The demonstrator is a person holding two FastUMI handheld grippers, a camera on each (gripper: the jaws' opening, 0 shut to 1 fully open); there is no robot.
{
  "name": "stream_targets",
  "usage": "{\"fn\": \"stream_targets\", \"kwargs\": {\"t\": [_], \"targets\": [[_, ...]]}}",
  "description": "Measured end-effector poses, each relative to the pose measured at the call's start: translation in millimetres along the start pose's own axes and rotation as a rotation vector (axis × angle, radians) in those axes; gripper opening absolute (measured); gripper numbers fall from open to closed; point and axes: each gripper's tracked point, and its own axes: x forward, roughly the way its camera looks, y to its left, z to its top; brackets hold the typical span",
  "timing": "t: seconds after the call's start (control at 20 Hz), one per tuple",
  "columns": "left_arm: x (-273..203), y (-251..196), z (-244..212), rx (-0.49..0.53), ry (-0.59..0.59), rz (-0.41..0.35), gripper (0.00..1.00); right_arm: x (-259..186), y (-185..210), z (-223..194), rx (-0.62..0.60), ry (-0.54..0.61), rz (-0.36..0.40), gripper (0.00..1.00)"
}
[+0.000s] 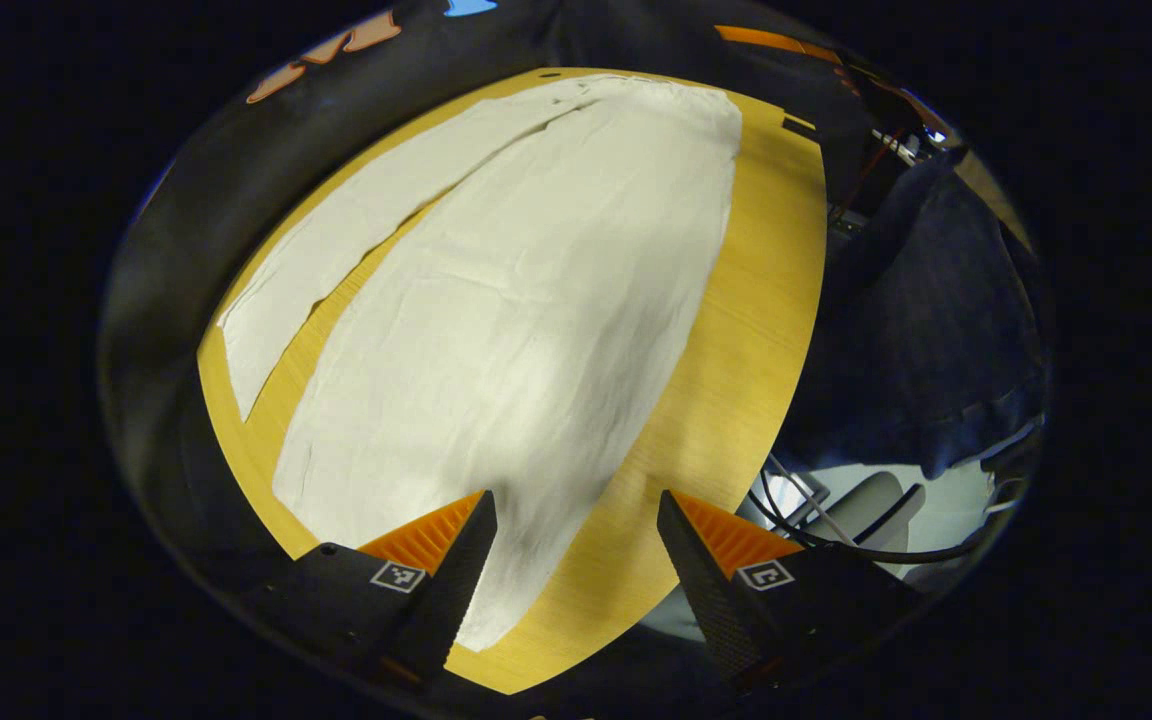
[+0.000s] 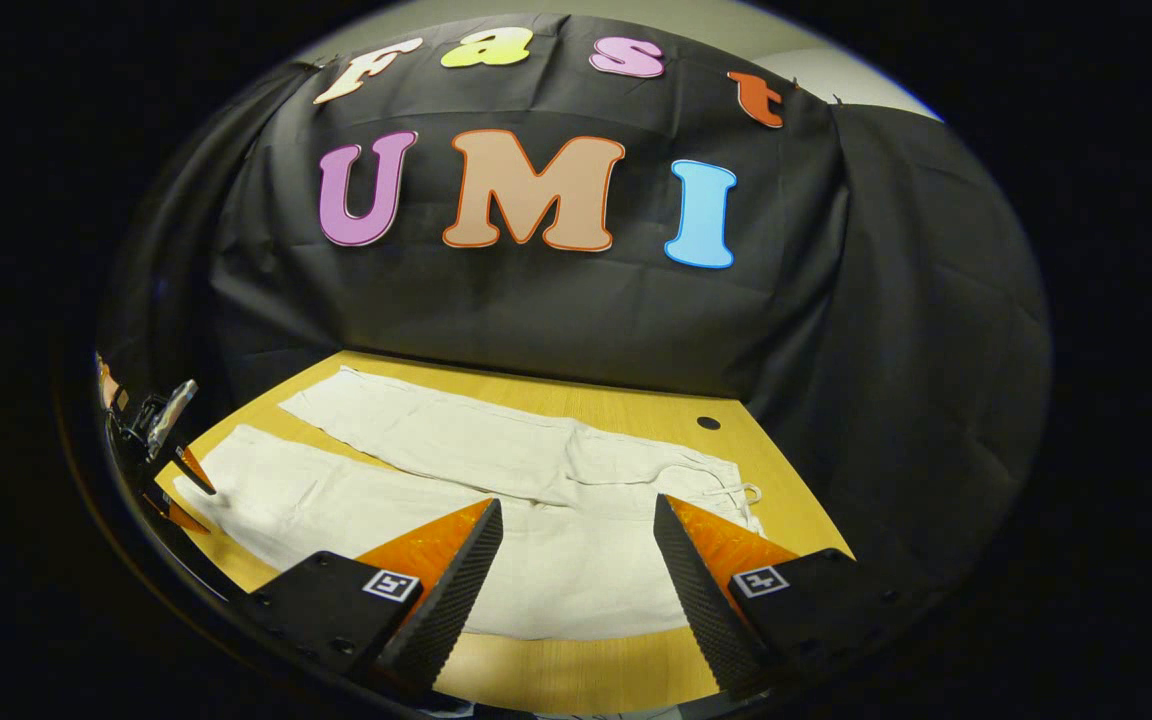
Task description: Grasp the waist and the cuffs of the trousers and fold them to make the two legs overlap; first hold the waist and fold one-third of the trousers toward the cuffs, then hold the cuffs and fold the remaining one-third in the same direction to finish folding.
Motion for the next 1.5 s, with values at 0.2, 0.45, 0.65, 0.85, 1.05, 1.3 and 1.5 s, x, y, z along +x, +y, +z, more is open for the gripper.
{"fn": "stream_targets", "kwargs": {"t": [0.2, 0.45, 0.65, 0.85, 1.05, 1.3, 1.5], "targets": [[11.4, 3.7, -23.4, 0.052, 0.077, -0.046, 0.95, 0.6, 1.1, -3.1, -0.016, 0.021, -0.008, 0.98], [15.4, 6.7, -23.9, 0.068, 0.088, -0.088, 0.86, 7.0, 6.4, -5.6, -0.029, 0.046, 0.004, 0.98], [17.2, 11.1, -26.7, 0.116, 0.112, -0.097, 0.71, 12.8, 10.6, -8.0, -0.03, 0.059, 0.027, 0.98], [19.0, 17.8, -21.6, 0.111, 0.143, -0.097, 0.52, 21.9, 14.1, -11.0, -0.029, 0.078, 0.064, 0.98], [22.0, 27.9, -14.6, 0.098, 0.153, -0.073, 0.28, 30.2, 16.8, -19.1, -0.077, 0.11, 0.138, 0.98], [25.0, 30.9, -14.0, 0.095, 0.187, -0.055, 0.0, 36.4, 13.7, -42.0, -0.201, 0.183, 0.291, 0.98], [26.0, 31.6, -12.4, 0.082, 0.207, -0.038, 0.0, 35.9, -8.7, -83.6, -0.367, 0.308, 0.417, 0.98]]}}
